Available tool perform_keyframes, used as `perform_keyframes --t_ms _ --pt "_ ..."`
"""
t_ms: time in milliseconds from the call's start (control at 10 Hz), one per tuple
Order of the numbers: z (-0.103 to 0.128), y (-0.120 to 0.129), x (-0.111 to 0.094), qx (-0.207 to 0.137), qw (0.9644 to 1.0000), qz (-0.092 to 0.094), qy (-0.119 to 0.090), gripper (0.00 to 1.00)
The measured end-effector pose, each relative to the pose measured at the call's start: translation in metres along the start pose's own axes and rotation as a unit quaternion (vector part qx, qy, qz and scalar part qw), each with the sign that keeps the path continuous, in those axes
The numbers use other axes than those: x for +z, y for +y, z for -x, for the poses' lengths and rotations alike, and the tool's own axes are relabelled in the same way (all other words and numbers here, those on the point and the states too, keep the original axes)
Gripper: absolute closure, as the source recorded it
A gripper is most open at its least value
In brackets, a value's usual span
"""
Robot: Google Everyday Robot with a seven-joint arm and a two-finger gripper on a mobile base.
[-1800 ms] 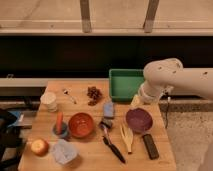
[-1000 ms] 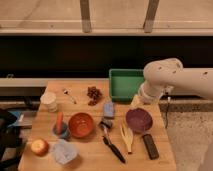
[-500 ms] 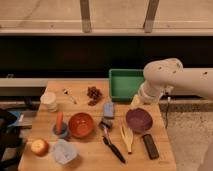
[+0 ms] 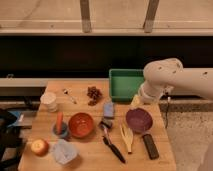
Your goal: Place pepper in table surface
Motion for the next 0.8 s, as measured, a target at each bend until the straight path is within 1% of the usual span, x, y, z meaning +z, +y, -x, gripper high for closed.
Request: perform_keyframes --t_ms 100,300,400,500,600,800 --pt "0.0 0.0 0.0 0.0 1.0 0.0 0.0 0.33" --pt "0.003 0.003 -0.004 -0.011 0.9999 0.0 -0.007 0.33" --pt "0.01 0.012 -0.004 -0.025 0.9997 -0.001 -0.008 0.33" --pt "0.019 0.028 -0.004 -0.045 0.999 -0.002 -0.007 0.33" --pt "0.025 0.038 -0.003 -0.056 0.9984 -0.002 -0.004 0.33" --pt "0.05 0.087 0.003 -0.105 0.9945 -0.002 0.003 0.33"
